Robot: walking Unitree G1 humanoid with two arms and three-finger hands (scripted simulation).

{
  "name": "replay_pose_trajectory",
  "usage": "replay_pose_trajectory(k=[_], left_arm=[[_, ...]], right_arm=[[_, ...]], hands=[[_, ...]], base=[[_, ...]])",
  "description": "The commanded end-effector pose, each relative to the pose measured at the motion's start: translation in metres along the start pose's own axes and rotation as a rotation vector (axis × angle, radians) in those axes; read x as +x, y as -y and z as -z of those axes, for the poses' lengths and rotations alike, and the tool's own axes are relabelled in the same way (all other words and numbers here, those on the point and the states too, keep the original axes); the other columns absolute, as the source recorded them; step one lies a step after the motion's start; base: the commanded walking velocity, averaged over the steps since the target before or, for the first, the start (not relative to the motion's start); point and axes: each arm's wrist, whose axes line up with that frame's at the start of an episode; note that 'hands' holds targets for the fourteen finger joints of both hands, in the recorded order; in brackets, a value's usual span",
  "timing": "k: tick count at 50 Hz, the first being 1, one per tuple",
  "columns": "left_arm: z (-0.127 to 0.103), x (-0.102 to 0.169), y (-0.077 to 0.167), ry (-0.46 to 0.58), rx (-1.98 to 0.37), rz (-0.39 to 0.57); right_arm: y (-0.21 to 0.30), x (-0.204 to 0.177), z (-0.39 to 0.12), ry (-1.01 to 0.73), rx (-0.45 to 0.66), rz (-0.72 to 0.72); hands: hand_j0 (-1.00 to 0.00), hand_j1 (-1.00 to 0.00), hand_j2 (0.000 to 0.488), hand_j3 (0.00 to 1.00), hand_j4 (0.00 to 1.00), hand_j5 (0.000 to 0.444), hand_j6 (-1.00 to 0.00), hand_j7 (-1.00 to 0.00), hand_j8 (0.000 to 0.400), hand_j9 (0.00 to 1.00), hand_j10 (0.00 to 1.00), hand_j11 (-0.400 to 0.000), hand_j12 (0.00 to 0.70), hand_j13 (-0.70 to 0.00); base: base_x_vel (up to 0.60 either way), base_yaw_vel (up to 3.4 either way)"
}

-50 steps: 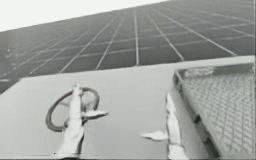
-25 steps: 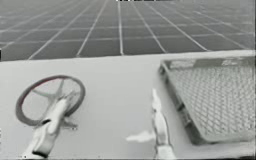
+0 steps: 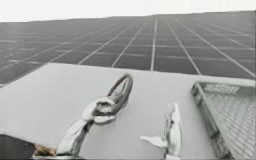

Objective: Pick up and drop off the object

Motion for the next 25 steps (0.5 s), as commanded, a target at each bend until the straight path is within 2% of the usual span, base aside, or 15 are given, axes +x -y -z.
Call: replay_pose_trajectory(k=[1,2,5,7,8,10,11,12,15,16,20,21,22,24,25], left_arm=[[-0.033,-0.001,0.032,0.095,-0.635,-0.057],[-0.042,0.002,0.032,0.103,-0.678,-0.066],[-0.034,-0.005,0.036,0.162,-0.843,-0.116],[-0.044,0.000,0.034,0.208,-0.927,-0.146],[-0.039,-0.008,0.035,0.215,-0.924,-0.151],[-0.045,-0.005,0.047,0.220,-0.952,-0.134],[-0.040,-0.007,0.052,0.204,-0.970,-0.138],[-0.041,-0.005,0.055,0.204,-0.956,-0.116],[-0.045,-0.010,0.065,0.203,-0.973,-0.100],[-0.045,-0.009,0.076,0.188,-0.977,-0.099],[-0.043,-0.016,0.083,0.174,-0.983,-0.064],[-0.038,-0.015,0.079,0.171,-0.983,-0.071],[-0.043,-0.020,0.085,0.149,-0.980,-0.073],[-0.041,-0.022,0.077,0.159,-0.981,-0.060],[-0.037,-0.015,0.075,0.160,-0.981,-0.067]], right_arm=[[-0.058,-0.006,0.119,0.237,0.025,-0.114],[-0.066,0.009,0.130,0.238,0.018,-0.156],[-0.066,0.004,0.135,0.202,-0.031,-0.245],[-0.077,-0.004,0.138,0.215,-0.062,-0.293],[-0.079,0.004,0.137,0.237,-0.081,-0.300],[-0.095,0.020,0.138,0.342,-0.144,-0.284],[-0.108,0.025,0.134,0.397,-0.177,-0.300],[-0.126,0.036,0.134,0.429,-0.210,-0.379],[-0.152,0.045,0.134,0.426,-0.228,-0.412],[-0.154,0.045,0.131,0.441,-0.245,-0.405],[-0.157,0.046,0.099,0.410,-0.257,-0.356],[-0.173,0.040,0.099,0.392,-0.257,-0.327],[-0.171,0.039,0.091,0.385,-0.225,-0.321],[-0.180,0.036,0.064,0.378,-0.206,-0.257],[-0.180,0.032,0.067,0.379,-0.176,-0.231]], hands=[[-1.00,-1.00,0.000,0.00,0.00,0.000,-1.00,-1.00,0.400,0.00,0.00,0.000,0.700,0.000],[-1.00,-1.00,0.000,0.00,0.00,0.000,-1.00,-1.00,0.400,0.00,0.00,0.000,0.700,0.000],[-1.00,-1.00,0.000,0.00,0.00,0.000,-1.00,-1.00,0.400,0.00,0.00,0.000,0.700,0.000],[-1.00,-1.00,0.000,0.00,0.00,0.000,-1.00,-1.00,0.400,0.00,0.00,0.000,0.700,0.000],[-1.00,-1.00,0.000,0.00,0.00,0.000,-1.00,-1.00,0.400,0.00,0.00,0.000,0.700,0.000],[-1.00,-1.00,0.000,0.00,0.00,0.000,-1.00,-1.00,0.400,0.00,0.00,0.000,0.700,0.000],[-1.00,-1.00,0.000,0.00,0.00,0.000,-1.00,-1.00,0.400,0.00,0.00,0.000,0.700,0.000],[-1.00,-1.00,0.000,0.00,0.00,0.000,-1.00,-1.00,0.400,0.00,0.00,0.000,0.700,0.000],[-1.00,-1.00,0.000,0.00,0.00,0.000,-1.00,-1.00,0.400,0.00,0.00,0.000,0.700,0.000],[-1.00,-1.00,0.000,0.00,0.00,0.000,-1.00,-1.00,0.400,0.00,0.00,0.000,0.700,0.000],[-1.00,-1.00,0.000,0.00,0.00,0.000,-1.00,-1.00,0.400,0.00,0.00,0.000,0.700,0.000],[-1.00,-1.00,0.000,0.00,0.14,0.072,-1.00,-1.00,0.400,0.00,0.14,-0.058,0.700,-0.101],[-1.00,-1.00,0.000,0.98,1.00,0.011,-1.00,-1.00,0.400,0.98,1.00,-0.400,0.700,-0.700],[-1.00,-1.00,0.000,1.00,1.00,0.000,-1.00,-1.00,0.400,1.00,1.00,-0.400,0.700,-0.700],[-1.00,-1.00,0.000,1.00,1.00,0.000,-1.00,-1.00,0.400,1.00,1.00,-0.400,0.700,-0.700]], base=[[0.00,0.00],[0.00,0.00],[0.00,0.00],[0.00,0.00],[0.00,0.00],[0.00,0.00],[0.00,0.00],[0.00,0.00],[0.00,0.00],[0.00,0.00],[0.00,0.00],[0.00,0.00],[0.00,0.00],[0.00,0.00],[0.00,0.00]])
